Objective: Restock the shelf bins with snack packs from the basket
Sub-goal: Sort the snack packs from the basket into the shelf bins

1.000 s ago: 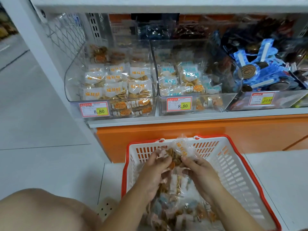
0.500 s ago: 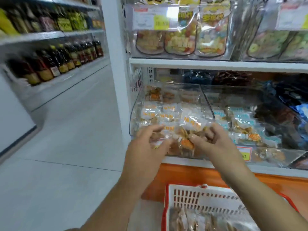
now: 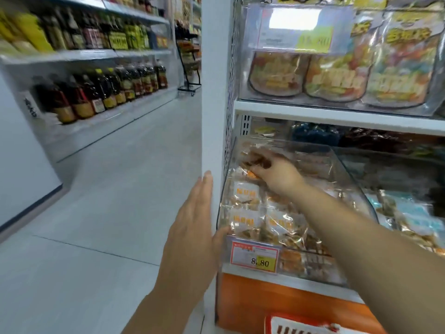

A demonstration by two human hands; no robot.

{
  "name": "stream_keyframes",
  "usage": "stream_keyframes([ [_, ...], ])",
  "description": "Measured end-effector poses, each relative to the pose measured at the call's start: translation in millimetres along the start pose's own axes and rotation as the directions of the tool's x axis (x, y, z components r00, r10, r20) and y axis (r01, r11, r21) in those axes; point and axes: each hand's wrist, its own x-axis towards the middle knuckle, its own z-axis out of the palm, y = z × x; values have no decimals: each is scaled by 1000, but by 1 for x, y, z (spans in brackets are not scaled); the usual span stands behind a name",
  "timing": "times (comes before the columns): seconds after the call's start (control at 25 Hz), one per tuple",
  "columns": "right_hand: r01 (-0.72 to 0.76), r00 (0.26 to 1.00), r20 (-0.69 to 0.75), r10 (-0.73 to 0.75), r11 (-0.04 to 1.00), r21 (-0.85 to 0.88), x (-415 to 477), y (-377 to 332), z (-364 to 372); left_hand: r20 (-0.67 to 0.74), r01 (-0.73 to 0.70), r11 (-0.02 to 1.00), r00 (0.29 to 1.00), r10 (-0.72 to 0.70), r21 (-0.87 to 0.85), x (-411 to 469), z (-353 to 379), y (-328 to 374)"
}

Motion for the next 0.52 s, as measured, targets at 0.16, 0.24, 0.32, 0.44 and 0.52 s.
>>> stream_keyframes([
  [0.16, -3, 999, 40, 11, 981, -196, 17, 22, 18, 22, -9, 998, 1000, 8, 56, 0, 1, -8],
  [0.24, 9, 999, 44, 1, 971, -241, 19, 26, 20, 46, 3, 998, 999, -6, 56, 1, 1, -8],
  [0.32, 13, 995, 102, 19, 953, -301, 21, 25, 16, 66, 14, 999, 998, -16, 34, 1, 0, -5],
  [0.44, 9, 997, 74, 14, 954, -300, 3, 9, -3, 67, 36, 999, 997, -37, 6, -3, -3, 2],
  [0.52, 1, 989, -144, -22, 990, -143, -33, 3, -19, 41, 74, 997, 996, -74, 18, -10, -3, 6],
])
